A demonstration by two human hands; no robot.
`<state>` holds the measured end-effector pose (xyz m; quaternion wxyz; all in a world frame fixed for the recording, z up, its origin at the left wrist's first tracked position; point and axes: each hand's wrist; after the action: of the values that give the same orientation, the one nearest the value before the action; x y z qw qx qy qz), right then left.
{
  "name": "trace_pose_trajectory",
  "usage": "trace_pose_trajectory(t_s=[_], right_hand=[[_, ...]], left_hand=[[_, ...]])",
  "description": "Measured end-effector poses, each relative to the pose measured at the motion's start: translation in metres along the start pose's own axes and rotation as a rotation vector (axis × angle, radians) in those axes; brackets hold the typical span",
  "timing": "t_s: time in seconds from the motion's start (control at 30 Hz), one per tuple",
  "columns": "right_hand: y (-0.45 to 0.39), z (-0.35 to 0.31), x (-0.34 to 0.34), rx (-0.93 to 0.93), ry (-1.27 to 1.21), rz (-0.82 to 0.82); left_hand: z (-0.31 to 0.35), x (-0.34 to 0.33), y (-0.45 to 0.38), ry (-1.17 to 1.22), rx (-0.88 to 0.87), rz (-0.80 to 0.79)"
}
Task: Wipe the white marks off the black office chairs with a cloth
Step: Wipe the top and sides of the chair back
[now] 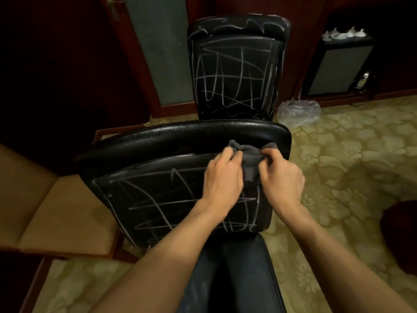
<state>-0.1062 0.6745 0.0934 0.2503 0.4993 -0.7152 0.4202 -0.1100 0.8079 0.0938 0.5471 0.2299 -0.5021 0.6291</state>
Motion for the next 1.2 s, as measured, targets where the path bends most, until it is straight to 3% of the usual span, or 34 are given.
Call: trace_pose_trajectory(t_s=[0.13,0.37,0.8,0.93,1.1,1.2], right_hand=[[0.004,0.002,-0.002,-0.038,-0.004,0.006],[0.008,-0.067,-0.033,0.056,-0.040,0.000],[0.062,-0.243,-0.115,0.403,-0.048,-0.371],[0.054,-0.226,-0.105,0.450,0.044,-0.394],[0.026,-0.167,-0.064,0.332,0.159,-0.271],[0.027,-0.169,-0.068,0.322,0.165,-0.262]], left_hand=[[0.009,0.002,-0.001,-0.025,-0.006,-0.039],[-0.051,0.045,0.012,-0.062,0.059,-0.030],[-0.204,0.139,0.107,-0.155,0.446,0.188],[-0.189,0.126,0.101,-0.103,0.444,0.238],[-0.138,0.090,0.068,0.015,0.316,0.238],[-0.138,0.088,0.064,-0.004,0.318,0.218]])
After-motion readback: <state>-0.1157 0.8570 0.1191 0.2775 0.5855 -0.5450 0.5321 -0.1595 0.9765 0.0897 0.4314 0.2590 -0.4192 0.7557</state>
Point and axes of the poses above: each hand's wrist, its own y-axis away from the middle knuckle, its own x-axis out of the back of the hand, z = x × y, and after that the axes turned 1 degree about x, right-handed
